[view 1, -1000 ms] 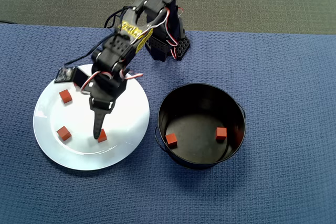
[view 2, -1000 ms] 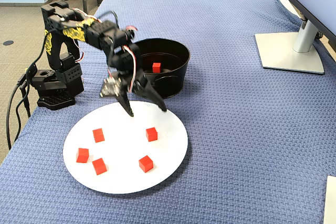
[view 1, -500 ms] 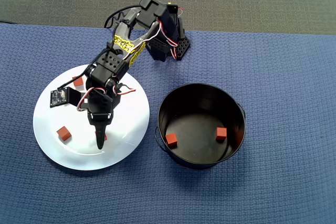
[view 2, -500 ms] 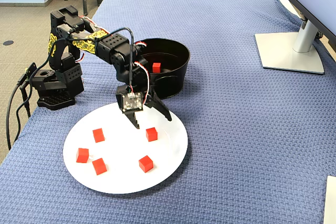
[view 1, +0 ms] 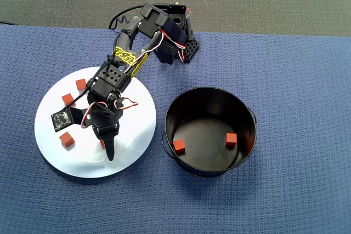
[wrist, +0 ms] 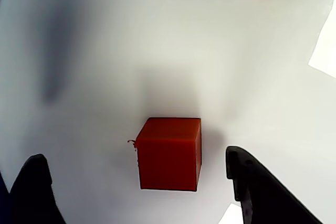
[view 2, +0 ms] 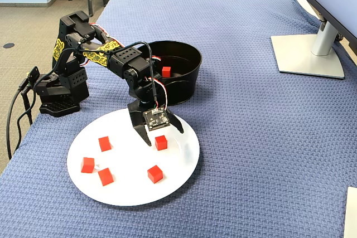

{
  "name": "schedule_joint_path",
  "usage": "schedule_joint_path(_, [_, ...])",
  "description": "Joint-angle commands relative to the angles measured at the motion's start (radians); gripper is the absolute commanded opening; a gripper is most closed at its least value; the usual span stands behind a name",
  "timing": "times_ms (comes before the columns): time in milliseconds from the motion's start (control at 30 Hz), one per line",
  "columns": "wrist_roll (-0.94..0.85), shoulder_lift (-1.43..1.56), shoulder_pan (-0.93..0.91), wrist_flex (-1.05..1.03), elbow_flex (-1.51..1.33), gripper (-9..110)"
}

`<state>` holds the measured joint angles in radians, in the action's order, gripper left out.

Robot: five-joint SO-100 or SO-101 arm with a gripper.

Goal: Pick up the red cubes from the white plate and place them in the black recipient

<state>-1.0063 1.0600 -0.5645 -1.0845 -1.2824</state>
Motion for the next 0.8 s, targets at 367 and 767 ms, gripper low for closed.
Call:
schedule_joint_path(367, [0.028,-0.015,-0.002,0.046,0.074,17])
schedule_joint_path(767, [0.058,0.041,0.0,0.109,0.0,0])
